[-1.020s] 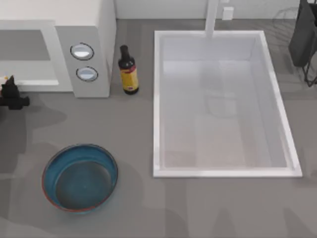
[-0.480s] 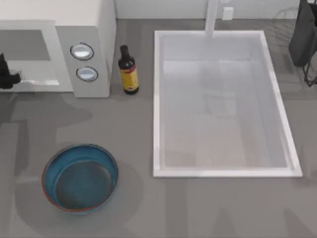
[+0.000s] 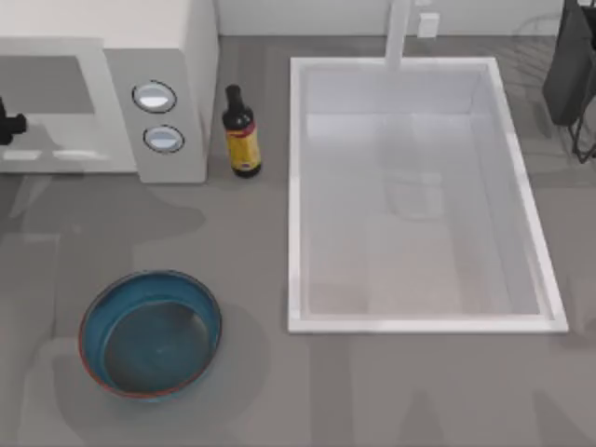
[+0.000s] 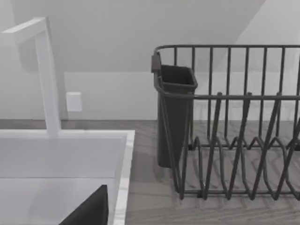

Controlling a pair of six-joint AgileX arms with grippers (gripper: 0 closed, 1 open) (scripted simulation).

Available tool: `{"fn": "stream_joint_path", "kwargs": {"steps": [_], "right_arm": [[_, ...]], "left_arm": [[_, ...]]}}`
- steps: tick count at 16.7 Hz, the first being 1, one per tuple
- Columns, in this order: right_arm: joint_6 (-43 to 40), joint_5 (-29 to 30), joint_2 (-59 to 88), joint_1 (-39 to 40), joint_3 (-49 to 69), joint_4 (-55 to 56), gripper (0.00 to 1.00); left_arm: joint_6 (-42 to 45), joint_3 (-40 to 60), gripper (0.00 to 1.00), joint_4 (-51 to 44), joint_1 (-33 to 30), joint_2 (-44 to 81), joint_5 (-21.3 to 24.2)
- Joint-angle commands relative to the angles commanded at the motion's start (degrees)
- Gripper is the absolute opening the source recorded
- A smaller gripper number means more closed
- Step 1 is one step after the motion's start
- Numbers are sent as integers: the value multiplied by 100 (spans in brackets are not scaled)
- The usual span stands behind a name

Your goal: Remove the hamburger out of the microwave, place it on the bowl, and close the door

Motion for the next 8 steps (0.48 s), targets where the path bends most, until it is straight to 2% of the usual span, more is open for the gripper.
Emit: {"fn": "stream_joint_path", "kwargs": {"steps": [2,4,6,8], "right_arm": [[0,0,0,0,0,0,100],[0,0,0,0,0,0,100],[0,0,0,0,0,0,100],[0,0,0,0,0,0,100]], "left_arm": [[-39,-35,0,31,-73,21,-74],[-196,-182,0,152,-378,91,-381],[-458,-436,0,339,-926,183,-939],[-798,-777,0,568,-1670,270,-1716]]}}
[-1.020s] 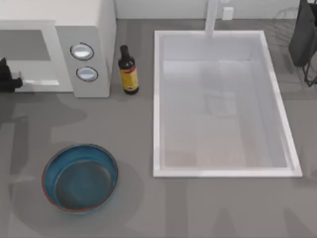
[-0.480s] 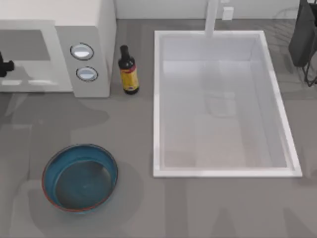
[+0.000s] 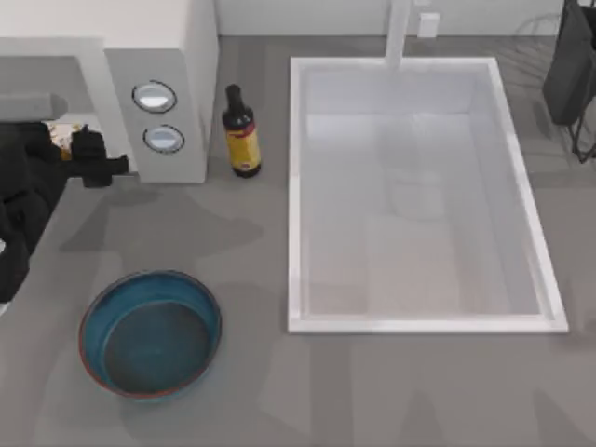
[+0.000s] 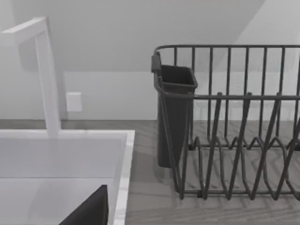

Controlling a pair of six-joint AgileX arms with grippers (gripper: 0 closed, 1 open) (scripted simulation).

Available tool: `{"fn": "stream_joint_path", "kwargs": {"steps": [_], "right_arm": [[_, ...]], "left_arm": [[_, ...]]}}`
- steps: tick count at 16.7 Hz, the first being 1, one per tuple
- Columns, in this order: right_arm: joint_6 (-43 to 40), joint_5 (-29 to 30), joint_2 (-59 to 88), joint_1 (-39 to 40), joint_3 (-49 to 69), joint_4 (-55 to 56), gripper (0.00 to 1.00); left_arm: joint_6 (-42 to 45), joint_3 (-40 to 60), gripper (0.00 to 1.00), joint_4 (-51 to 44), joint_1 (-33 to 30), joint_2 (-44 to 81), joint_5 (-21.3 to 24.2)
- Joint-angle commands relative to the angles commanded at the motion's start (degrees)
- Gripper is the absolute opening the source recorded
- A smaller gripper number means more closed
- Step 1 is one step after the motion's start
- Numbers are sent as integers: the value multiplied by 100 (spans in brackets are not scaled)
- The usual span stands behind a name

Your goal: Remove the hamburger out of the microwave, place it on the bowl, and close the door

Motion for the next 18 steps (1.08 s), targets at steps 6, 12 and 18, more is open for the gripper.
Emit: {"fn": "stream_joint_path", "kwargs": {"steps": [6,12,18], "right_arm": [[0,0,0,0,0,0,100],[0,0,0,0,0,0,100],[0,0,0,0,0,0,100]], "left_arm": [[-1260,-1370,0,702,-2880,27,-3113],[-2336,-2671,0,1125,-5257,-313,-5596],[-2605,-3017,0,1203,-5759,-456,-6102]]}}
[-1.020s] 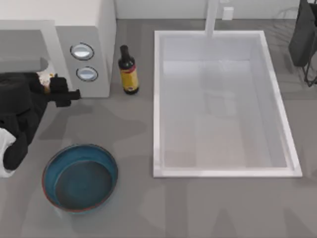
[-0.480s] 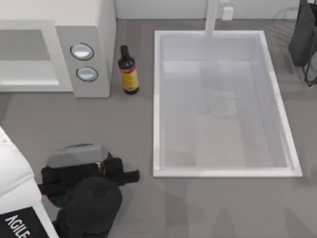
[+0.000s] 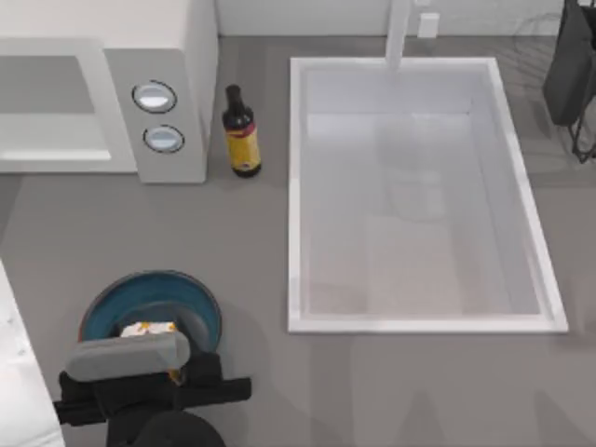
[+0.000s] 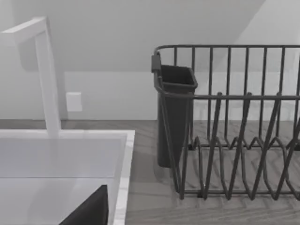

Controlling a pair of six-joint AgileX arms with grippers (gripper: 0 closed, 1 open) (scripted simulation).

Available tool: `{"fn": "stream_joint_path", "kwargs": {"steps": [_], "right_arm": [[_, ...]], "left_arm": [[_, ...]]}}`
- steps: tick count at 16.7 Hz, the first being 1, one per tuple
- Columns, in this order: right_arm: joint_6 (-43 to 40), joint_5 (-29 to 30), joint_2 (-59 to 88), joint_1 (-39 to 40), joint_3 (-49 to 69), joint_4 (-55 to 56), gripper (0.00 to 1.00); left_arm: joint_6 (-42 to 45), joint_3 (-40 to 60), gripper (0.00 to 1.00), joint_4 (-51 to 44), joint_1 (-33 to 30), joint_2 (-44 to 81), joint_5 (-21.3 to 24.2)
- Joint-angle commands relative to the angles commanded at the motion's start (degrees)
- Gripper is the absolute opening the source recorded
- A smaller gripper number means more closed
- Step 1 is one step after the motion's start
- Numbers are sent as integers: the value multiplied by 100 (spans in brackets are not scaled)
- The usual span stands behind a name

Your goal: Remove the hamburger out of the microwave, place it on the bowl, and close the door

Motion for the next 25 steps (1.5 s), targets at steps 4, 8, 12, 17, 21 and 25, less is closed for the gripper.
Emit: {"fn": "stream_joint_path", "kwargs": {"steps": [4,8,12,17,21,25], "right_arm": [[0,0,0,0,0,0,100],[0,0,0,0,0,0,100],[0,0,0,0,0,0,100],[0,0,0,0,0,0,100],[0,0,0,0,0,0,100],[0,0,0,0,0,0,100]], "left_arm": [[79,57,0,97,86,85,57],[483,197,0,986,510,758,451],[950,351,0,1958,1017,1453,924],[1050,381,0,2100,1128,1583,1029],[1050,381,30,2100,1128,1583,1029],[1050,381,60,2100,1128,1583,1029]]}}
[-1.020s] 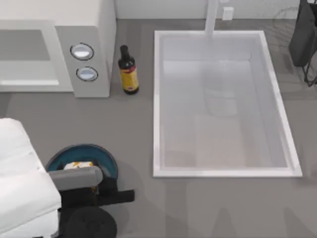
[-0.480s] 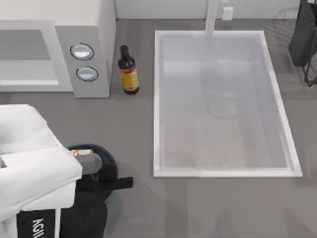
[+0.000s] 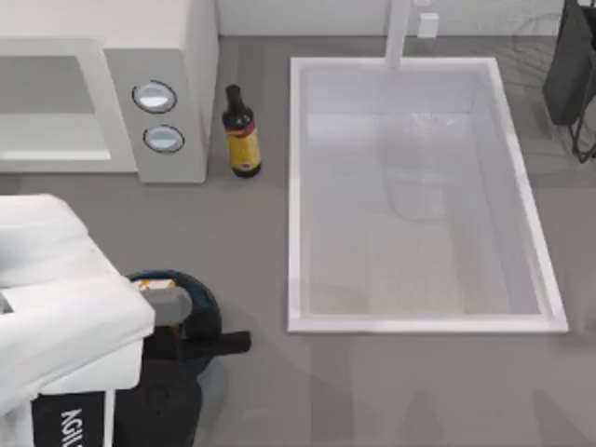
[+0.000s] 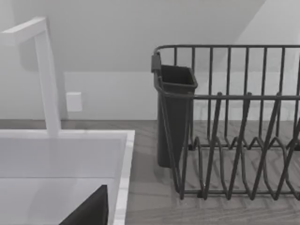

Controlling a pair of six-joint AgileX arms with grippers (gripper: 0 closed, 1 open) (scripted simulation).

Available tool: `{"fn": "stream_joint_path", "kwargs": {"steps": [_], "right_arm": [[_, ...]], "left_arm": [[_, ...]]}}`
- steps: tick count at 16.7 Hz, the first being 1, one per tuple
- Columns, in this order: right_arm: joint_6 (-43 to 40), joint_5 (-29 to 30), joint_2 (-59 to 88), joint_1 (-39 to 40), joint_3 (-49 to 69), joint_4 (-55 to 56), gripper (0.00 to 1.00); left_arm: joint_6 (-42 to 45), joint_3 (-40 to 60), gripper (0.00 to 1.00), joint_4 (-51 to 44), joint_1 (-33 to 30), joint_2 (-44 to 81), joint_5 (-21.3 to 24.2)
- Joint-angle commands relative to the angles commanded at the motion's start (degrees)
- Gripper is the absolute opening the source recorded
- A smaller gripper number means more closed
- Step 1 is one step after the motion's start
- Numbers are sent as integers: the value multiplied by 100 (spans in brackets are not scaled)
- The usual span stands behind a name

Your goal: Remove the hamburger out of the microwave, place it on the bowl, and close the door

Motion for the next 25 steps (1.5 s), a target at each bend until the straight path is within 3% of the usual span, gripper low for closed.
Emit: {"fn": "stream_joint_path", "kwargs": {"steps": [5,6,13,14,17,21,25], "right_arm": [[0,0,0,0,0,0,100],[0,0,0,0,0,0,100],[0,0,0,0,0,0,100],[0,0,0,0,0,0,100],[0,0,0,0,0,0,100],[0,0,0,0,0,0,100],[0,0,0,0,0,0,100]], "left_arm": [[0,0,98,0,0,0,0],[0,0,100,0,0,0,0],[0,0,100,0,0,0,0],[388,52,100,79,-42,-439,-198],[406,9,100,-13,24,-614,-122],[512,-206,100,-699,403,-1699,309],[704,-488,100,-2087,1086,-3721,1069]]}}
